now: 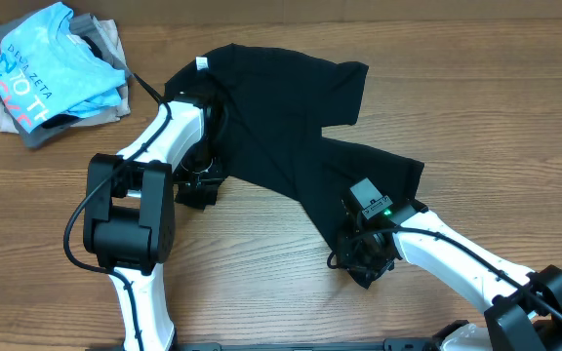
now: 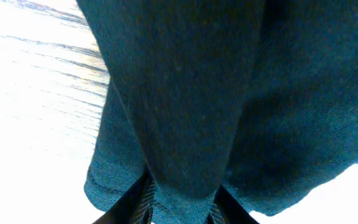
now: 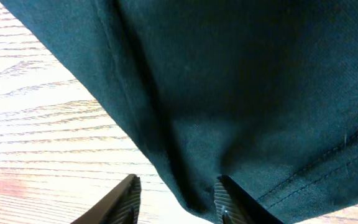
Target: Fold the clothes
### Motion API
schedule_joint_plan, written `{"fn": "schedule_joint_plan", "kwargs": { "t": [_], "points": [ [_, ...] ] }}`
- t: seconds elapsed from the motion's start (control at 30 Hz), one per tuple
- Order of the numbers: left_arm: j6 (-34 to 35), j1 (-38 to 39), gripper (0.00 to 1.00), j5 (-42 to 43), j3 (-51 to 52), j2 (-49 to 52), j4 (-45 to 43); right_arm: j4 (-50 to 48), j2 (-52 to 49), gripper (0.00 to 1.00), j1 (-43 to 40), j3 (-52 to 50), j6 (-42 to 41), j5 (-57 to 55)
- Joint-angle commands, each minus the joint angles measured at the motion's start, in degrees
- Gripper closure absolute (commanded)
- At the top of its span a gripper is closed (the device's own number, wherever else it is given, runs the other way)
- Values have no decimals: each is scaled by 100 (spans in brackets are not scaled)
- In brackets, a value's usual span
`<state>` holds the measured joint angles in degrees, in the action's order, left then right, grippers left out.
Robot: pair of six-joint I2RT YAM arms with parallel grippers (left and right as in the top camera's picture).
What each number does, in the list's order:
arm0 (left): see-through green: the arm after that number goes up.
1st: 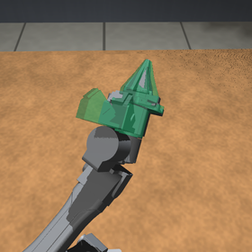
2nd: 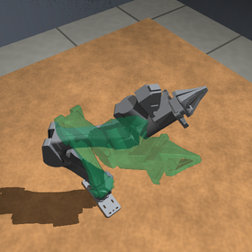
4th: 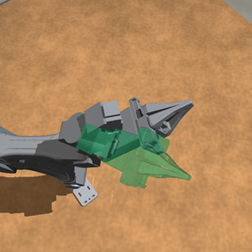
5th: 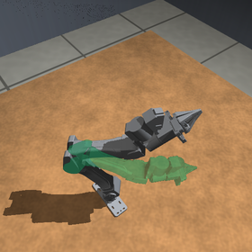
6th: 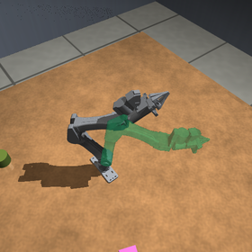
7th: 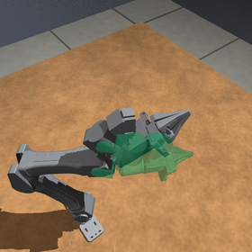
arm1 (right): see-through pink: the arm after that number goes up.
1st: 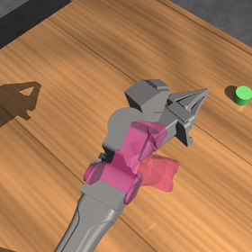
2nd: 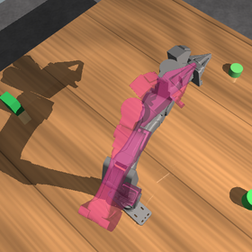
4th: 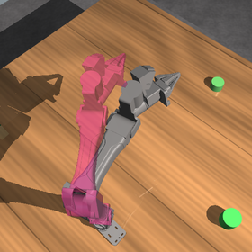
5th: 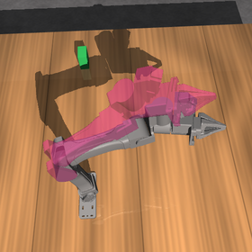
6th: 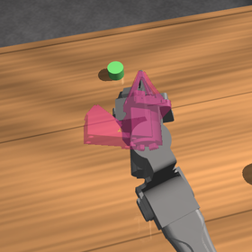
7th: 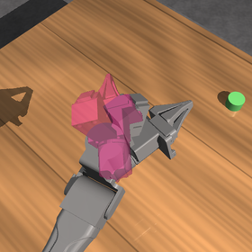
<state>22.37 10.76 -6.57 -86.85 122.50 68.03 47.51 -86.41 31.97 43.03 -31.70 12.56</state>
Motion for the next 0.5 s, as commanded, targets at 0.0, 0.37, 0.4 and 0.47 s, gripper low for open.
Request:
{"fn": "schedule_joint_plan", "kwargs": {
  "t": [0.0,0.37,0.4,0.47],
  "points": [
    [101,-37,69,-107,-146,59,24,-31,31,56,17,-35,-7,-181],
    [96,-35,67,-105,-146,59,24,-122,-391,55,24,-44,-11,46],
    [94,-35,67,-105,-146,59,22,-120,-404,56,22,-44,-17,76],
    [76,-37,67,-109,-146,59,4,-118,-411,56,24,-44,-111,74]
  ]
}}
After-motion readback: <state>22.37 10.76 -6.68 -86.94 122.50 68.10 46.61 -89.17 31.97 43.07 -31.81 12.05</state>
